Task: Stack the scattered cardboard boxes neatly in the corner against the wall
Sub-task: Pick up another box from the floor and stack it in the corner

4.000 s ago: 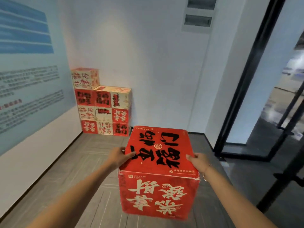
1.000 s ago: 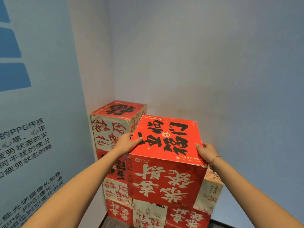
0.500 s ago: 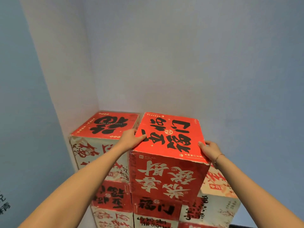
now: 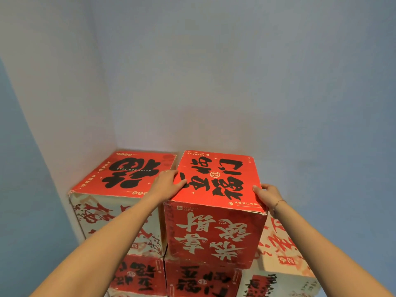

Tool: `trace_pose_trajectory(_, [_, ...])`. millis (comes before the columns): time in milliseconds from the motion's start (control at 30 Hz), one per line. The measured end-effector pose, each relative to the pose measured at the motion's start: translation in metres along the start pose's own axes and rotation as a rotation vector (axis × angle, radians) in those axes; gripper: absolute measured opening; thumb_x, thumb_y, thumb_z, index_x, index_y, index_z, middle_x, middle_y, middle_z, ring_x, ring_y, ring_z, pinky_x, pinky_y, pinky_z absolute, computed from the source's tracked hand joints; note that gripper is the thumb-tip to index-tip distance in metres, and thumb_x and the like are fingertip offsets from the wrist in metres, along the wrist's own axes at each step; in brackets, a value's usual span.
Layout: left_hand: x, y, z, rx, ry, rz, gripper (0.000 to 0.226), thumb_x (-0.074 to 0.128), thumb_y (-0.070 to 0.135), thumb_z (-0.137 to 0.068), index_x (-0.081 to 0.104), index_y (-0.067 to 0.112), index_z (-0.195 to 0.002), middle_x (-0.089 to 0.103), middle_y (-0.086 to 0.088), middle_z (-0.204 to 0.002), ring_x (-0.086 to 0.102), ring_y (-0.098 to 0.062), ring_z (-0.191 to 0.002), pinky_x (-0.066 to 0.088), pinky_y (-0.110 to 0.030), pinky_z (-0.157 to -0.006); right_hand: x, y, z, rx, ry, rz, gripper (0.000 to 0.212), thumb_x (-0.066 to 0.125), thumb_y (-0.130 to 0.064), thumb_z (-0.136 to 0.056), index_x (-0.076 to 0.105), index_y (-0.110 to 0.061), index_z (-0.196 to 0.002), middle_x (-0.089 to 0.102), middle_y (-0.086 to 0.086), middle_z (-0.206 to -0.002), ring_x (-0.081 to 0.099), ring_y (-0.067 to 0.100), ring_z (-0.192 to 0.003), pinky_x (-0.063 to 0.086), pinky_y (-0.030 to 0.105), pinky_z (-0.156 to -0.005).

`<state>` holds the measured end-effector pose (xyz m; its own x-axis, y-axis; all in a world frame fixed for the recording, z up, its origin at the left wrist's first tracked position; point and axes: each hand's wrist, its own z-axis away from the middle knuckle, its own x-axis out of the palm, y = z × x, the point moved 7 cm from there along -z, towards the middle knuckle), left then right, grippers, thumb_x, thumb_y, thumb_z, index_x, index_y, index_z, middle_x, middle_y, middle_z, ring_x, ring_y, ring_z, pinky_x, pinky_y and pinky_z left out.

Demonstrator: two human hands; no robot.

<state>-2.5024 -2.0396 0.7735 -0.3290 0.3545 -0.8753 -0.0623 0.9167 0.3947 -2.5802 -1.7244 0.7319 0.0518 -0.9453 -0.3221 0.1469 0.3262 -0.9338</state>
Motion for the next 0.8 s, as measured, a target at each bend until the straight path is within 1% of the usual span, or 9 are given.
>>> trace_pose_trajectory(67, [0.007,-0.007,-0.009,-0.008,-0.008,-0.040,0.034,0.054,0.052,-0.088,0.062,0.018,-0.088,0.061,0.001,-0.088,0.056,-0.020,-0.087,0.046,-0.037,-0.076,0.005,0.001,-0.009,0.007,-0.012,-0.017,0.016,0.050,-0.023,-0.095,0.054,-0.010,-0.104,0.065,0.009,-0.078,0.064,0.028,-0.070,0.055,0.038,-0.068])
trace_pose_trajectory(133, [0.012,-0.013,-0.015,-0.001,-0.025,-0.098,0.038,0.052,0.054,-0.088,0.064,0.018,-0.095,0.063,-0.001,-0.098,0.056,-0.023,-0.098,0.043,-0.041,-0.090,0.009,0.002,-0.017,0.005,-0.007,0.003,0.019,0.051,-0.024,-0.094,0.056,-0.010,-0.105,0.066,0.012,-0.081,0.065,0.032,-0.077,0.056,0.044,-0.077])
trace_pose_trajectory(200, [0.016,-0.020,-0.019,-0.005,-0.040,-0.148,0.046,0.049,0.056,-0.089,0.063,0.018,-0.112,0.064,-0.002,-0.114,0.054,-0.023,-0.112,0.035,-0.045,-0.103,0.015,0.004,-0.022,0.008,-0.017,0.005,0.022,0.051,-0.024,-0.093,0.057,-0.009,-0.108,0.066,0.014,-0.081,0.063,0.030,-0.073,0.054,0.043,-0.076])
trace_pose_trajectory(267, [0.018,-0.026,-0.022,-0.019,-0.046,-0.165,0.056,0.047,0.056,-0.091,0.057,0.015,-0.127,0.058,-0.004,-0.129,0.049,-0.023,-0.123,0.028,-0.046,-0.110,0.022,0.007,-0.025,0.025,-0.040,0.000,0.022,0.051,-0.024,-0.094,0.056,-0.008,-0.109,0.065,0.013,-0.080,0.062,0.029,-0.071,0.054,0.041,-0.073])
trace_pose_trajectory(367, [0.019,-0.034,-0.023,-0.011,-0.083,-0.191,0.059,0.045,0.056,-0.092,0.053,0.013,-0.132,0.051,-0.006,-0.139,0.043,-0.022,-0.130,0.026,-0.042,-0.112,0.030,0.009,-0.029,0.035,-0.055,0.001,0.027,0.050,-0.024,-0.095,0.056,-0.005,-0.113,0.065,0.010,-0.078,0.061,0.025,-0.066,0.053,0.035,-0.065])
trace_pose_trajectory(467, [0.023,-0.040,-0.022,-0.021,-0.115,-0.165,0.062,0.045,0.056,-0.092,0.049,0.013,-0.136,0.042,-0.007,-0.148,0.036,-0.021,-0.138,0.021,-0.044,-0.116,0.035,0.008,-0.031,0.035,-0.064,0.018,0.030,0.049,-0.025,-0.095,0.054,-0.006,-0.118,0.065,0.013,-0.088,0.063,0.027,-0.073,0.054,0.036,-0.070])
trace_pose_trajectory(500, [0.023,-0.041,-0.021,-0.025,-0.115,-0.148,0.062,0.044,0.055,-0.093,0.047,0.012,-0.137,0.041,-0.007,-0.148,0.035,-0.021,-0.138,0.021,-0.044,-0.116,0.035,0.008,-0.031,0.039,-0.065,0.018,0.030,0.049,-0.025,-0.096,0.054,-0.006,-0.118,0.065,0.014,-0.089,0.063,0.028,-0.074,0.054,0.037,-0.071])
trace_pose_trajectory(667, [0.026,-0.039,-0.021,-0.012,-0.082,-0.122,0.059,0.046,0.051,-0.093,0.048,0.011,-0.136,0.040,-0.008,-0.148,0.035,-0.021,-0.138,0.023,-0.044,-0.116,0.036,0.009,-0.033,0.045,-0.080,0.044,0.034,0.047,-0.026,-0.096,0.051,-0.006,-0.123,0.065,0.014,-0.094,0.063,0.025,-0.073,0.053,0.033,-0.065])
trace_pose_trajectory(800, [0.027,-0.042,-0.021,-0.003,-0.071,-0.128,0.057,0.047,0.051,-0.093,0.051,0.011,-0.134,0.041,-0.008,-0.148,0.036,-0.021,-0.138,0.023,-0.044,-0.116,0.038,0.007,-0.033,0.050,-0.080,0.051,0.034,0.047,-0.027,-0.097,0.050,-0.007,-0.124,0.064,0.013,-0.096,0.063,0.026,-0.076,0.054,0.033,-0.066])
